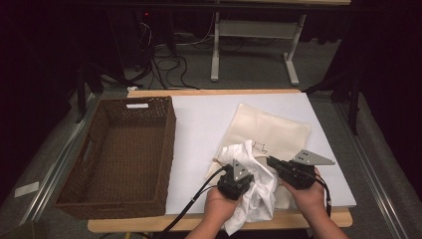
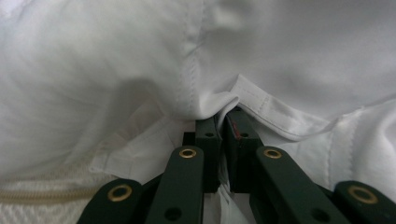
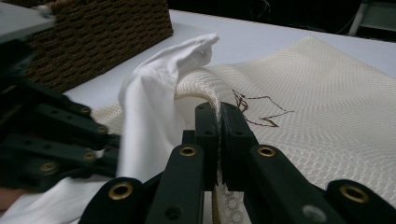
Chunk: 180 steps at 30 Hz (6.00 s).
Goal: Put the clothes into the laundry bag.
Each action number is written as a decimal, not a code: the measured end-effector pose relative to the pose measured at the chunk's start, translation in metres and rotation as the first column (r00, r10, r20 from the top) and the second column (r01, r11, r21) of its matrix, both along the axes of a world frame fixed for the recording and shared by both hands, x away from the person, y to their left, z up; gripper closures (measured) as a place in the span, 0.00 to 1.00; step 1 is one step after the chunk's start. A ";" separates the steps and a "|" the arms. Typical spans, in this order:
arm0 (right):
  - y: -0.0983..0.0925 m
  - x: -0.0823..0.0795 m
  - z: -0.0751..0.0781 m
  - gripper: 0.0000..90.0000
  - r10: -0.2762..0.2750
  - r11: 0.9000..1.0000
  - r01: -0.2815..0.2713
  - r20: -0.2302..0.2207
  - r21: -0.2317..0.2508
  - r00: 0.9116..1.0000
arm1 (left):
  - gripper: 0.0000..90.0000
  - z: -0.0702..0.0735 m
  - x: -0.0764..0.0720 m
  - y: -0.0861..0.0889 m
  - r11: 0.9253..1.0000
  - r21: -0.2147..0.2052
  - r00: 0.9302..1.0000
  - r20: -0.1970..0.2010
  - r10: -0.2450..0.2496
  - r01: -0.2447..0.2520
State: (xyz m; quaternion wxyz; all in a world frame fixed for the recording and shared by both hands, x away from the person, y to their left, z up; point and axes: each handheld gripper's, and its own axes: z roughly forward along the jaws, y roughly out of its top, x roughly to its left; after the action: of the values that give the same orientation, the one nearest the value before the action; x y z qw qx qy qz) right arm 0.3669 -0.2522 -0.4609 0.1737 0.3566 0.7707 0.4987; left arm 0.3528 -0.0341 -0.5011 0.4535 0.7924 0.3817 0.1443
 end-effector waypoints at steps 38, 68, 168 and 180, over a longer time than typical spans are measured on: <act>-0.004 0.001 -0.002 0.98 -0.003 1.000 0.003 -0.006 0.001 1.000 | 0.90 0.023 -0.022 0.015 0.997 -0.071 0.991 0.129 0.043 -0.034; -0.005 -0.002 0.002 0.98 0.002 1.000 -0.002 0.010 0.009 1.000 | 0.48 0.007 -0.013 0.045 0.981 -0.067 0.981 0.057 0.184 -0.180; -0.009 -0.004 0.003 0.98 -0.008 1.000 0.008 0.013 0.021 1.000 | 0.21 0.016 -0.048 0.024 0.972 -0.219 0.994 0.046 0.103 -0.091; -0.010 -0.004 0.003 0.98 -0.008 1.000 0.008 0.017 0.021 1.000 | 0.28 -0.006 -0.052 -0.014 0.998 -0.046 0.999 -0.014 0.038 -0.038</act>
State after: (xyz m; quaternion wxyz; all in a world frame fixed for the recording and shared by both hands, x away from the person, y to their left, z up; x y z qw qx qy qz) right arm 0.3627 -0.2622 -0.4577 0.1785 0.3574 0.7624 0.5091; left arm 0.3008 -0.0484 -0.5068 0.4665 0.7751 0.4029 0.1390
